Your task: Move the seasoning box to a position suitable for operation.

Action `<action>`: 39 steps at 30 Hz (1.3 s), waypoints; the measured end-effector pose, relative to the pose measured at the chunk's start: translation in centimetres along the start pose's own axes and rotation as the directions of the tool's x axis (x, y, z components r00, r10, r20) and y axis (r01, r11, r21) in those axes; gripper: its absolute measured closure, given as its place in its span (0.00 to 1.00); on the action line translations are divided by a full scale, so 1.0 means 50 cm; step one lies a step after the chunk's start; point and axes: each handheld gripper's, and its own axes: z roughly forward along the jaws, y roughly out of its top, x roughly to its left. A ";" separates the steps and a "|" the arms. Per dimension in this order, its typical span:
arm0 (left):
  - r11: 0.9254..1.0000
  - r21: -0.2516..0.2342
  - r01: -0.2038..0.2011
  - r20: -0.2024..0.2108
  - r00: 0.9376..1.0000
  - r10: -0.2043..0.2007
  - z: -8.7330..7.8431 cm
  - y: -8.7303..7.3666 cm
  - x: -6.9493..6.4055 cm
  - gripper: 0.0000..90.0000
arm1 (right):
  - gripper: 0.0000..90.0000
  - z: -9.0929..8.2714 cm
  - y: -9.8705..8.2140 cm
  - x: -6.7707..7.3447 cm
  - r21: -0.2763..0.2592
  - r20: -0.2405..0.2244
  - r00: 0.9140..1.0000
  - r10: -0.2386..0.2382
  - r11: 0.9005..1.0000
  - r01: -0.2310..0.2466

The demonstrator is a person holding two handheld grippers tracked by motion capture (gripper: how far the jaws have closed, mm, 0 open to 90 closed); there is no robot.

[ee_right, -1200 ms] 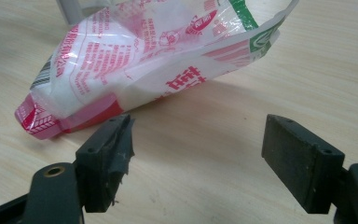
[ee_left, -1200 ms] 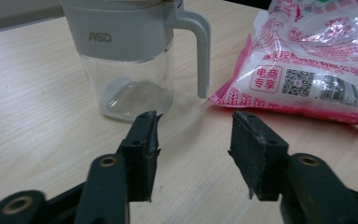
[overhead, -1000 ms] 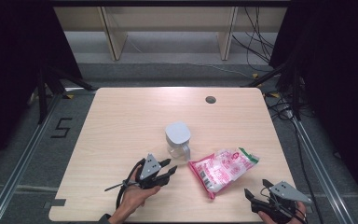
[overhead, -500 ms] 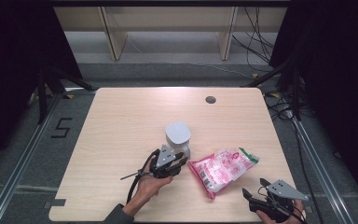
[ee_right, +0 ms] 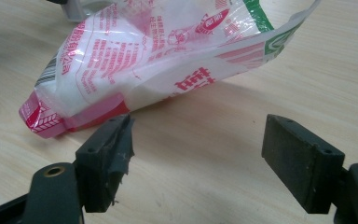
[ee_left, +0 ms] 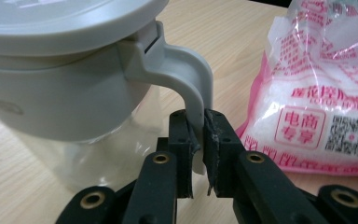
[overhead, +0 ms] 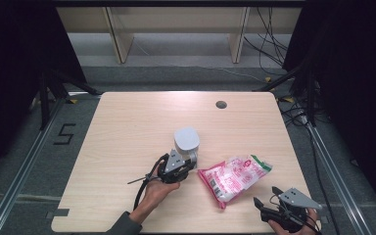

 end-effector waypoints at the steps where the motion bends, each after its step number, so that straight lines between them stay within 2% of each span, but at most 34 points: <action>1: 1.000 0.003 -0.003 -0.001 1.000 0.003 -0.004 -0.001 0.001 0.90 | 0.28 0.000 0.000 0.000 0.003 -0.001 1.000 0.001 1.000 -0.001; 4: 0.999 0.003 -0.036 -0.024 0.999 0.036 -0.019 -0.008 0.016 0.90 | 0.28 0.001 0.001 0.000 -0.003 0.000 1.000 -0.001 1.000 0.001; 8: 0.999 0.006 -0.042 -0.037 0.998 0.042 -0.034 -0.014 0.031 0.90 | 0.28 0.000 0.000 0.001 0.002 -0.001 1.000 -0.001 1.000 0.002; 9: 0.998 0.017 -0.055 -0.057 0.997 0.056 -0.039 -0.015 0.035 0.90 | 0.28 0.001 0.001 0.000 0.000 -0.001 1.000 -0.001 1.000 0.001; 11: 0.999 0.021 -0.041 -0.079 0.996 0.042 -0.047 -0.018 0.041 0.90 | 0.28 0.001 0.001 0.000 0.002 -0.001 1.000 0.000 1.000 0.000; 12: 1.000 0.013 -0.020 -0.086 0.996 0.021 -0.051 -0.021 0.044 0.90 | 0.28 0.001 0.000 0.000 0.002 -0.002 1.000 -0.001 1.000 0.001; 14: 1.000 0.009 -0.016 -0.096 0.995 0.017 -0.056 -0.021 0.044 0.90 | 0.28 0.000 0.001 0.000 0.003 -0.002 1.000 0.000 1.000 0.000; 15: 0.999 0.014 -0.030 -0.104 0.994 0.031 -0.057 -0.019 0.043 0.84 | 0.28 0.001 0.001 -0.001 -0.003 0.000 1.000 -0.001 1.000 0.001; 17: 0.999 0.015 -0.042 -0.084 0.995 0.043 -0.049 -0.014 0.034 0.75 | 0.28 0.002 0.001 0.000 0.000 -0.001 1.000 -0.005 1.000 0.005; 18: 0.999 0.019 -0.035 -0.077 0.996 0.036 -0.043 -0.012 0.031 0.70 | 0.28 -0.001 0.000 0.008 0.016 0.007 0.999 0.037 0.999 -0.037; 20: 0.999 0.030 -0.036 -0.105 0.994 0.039 -0.023 -0.005 0.026 0.63 | 0.28 0.002 0.001 0.003 0.007 0.002 1.000 -0.002 1.000 0.002; 22: 1.000 0.025 -0.005 -0.127 0.992 0.009 -0.009 -0.002 0.027 0.64 | 0.28 0.003 0.002 0.002 -0.001 -0.002 1.000 -0.007 1.000 0.007; 23: 1.000 0.017 0.010 -0.130 0.991 -0.008 -0.004 -0.001 0.031 0.70 | 0.28 0.000 0.001 0.010 0.017 0.007 0.999 0.032 0.999 -0.032; 24: 1.000 0.009 0.024 -0.125 0.992 -0.023 -0.004 -0.001 0.034 0.72 | 0.28 0.001 0.001 0.002 0.013 0.003 1.000 -0.024 1.000 0.024; 25: 1.000 0.008 0.026 -0.129 0.991 -0.024 -0.006 -0.002 0.039 0.73 | 0.28 0.001 0.001 0.001 0.017 0.006 1.000 -0.026 1.000 0.026; 26: 1.000 0.011 0.023 -0.142 0.990 -0.021 -0.010 -0.004 0.045 0.73 | 0.28 0.002 0.001 0.003 0.005 0.000 1.000 -0.009 1.000 0.009; 27: 1.000 0.013 0.007 -0.150 0.989 -0.005 -0.016 -0.006 0.055 0.73 | 0.28 0.002 0.001 0.002 -0.001 -0.002 1.000 -0.012 1.000 0.012; 28: 0.999 0.011 0.037 -0.161 0.986 -0.035 -0.020 -0.009 0.057 0.73 | 0.28 0.003 0.001 0.001 0.000 -0.008 1.000 -0.008 1.000 0.008; 29: 0.999 0.010 0.043 -0.182 0.983 -0.041 -0.026 -0.013 0.067 0.73 | 0.28 0.003 0.001 0.001 0.000 -0.010 1.000 -0.008 1.000 0.008; 30: 0.999 0.018 0.035 -0.208 0.978 -0.031 -0.031 -0.014 0.072 0.73 | 0.28 0.003 0.001 0.000 -0.002 0.006 1.000 -0.027 1.000 0.027; 31: 0.999 0.017 0.029 -0.227 0.974 -0.025 -0.032 -0.015 0.075 0.73 | 0.28 0.000 0.000 0.009 0.024 0.004 0.999 0.037 0.999 -0.037; 32: 1.000 0.014 0.026 -0.245 0.969 -0.022 -0.033 -0.016 0.080 0.72 | 0.28 0.001 0.001 0.005 0.014 0.001 1.000 0.017 1.000 -0.017; 34: 0.999 0.004 0.039 -0.255 0.966 -0.037 -0.033 -0.017 0.088 0.73 | 0.28 0.001 0.001 0.009 0.015 0.004 1.000 0.021 1.000 -0.021; 35: 0.999 0.004 0.039 -0.255 0.966 -0.037 -0.033 -0.017 0.088 0.73 | 0.28 -0.001 0.001 0.008 0.027 0.001 1.000 0.009 1.000 -0.009; 36: 0.999 0.003 0.035 -0.291 0.956 -0.033 -0.029 -0.017 0.092 0.73 | 0.28 0.000 0.001 0.008 0.026 0.004 1.000 0.011 1.000 -0.011; 37: 1.000 0.007 0.030 -0.310 0.950 -0.027 -0.027 -0.017 0.093 0.72 | 0.28 0.000 0.001 0.008 0.029 0.004 1.000 0.011 1.000 -0.011; 39: 0.999 0.014 0.032 -0.355 0.934 -0.025 -0.023 -0.016 0.101 0.72 | 0.28 0.000 0.002 0.008 0.026 0.002 1.000 0.011 1.000 -0.011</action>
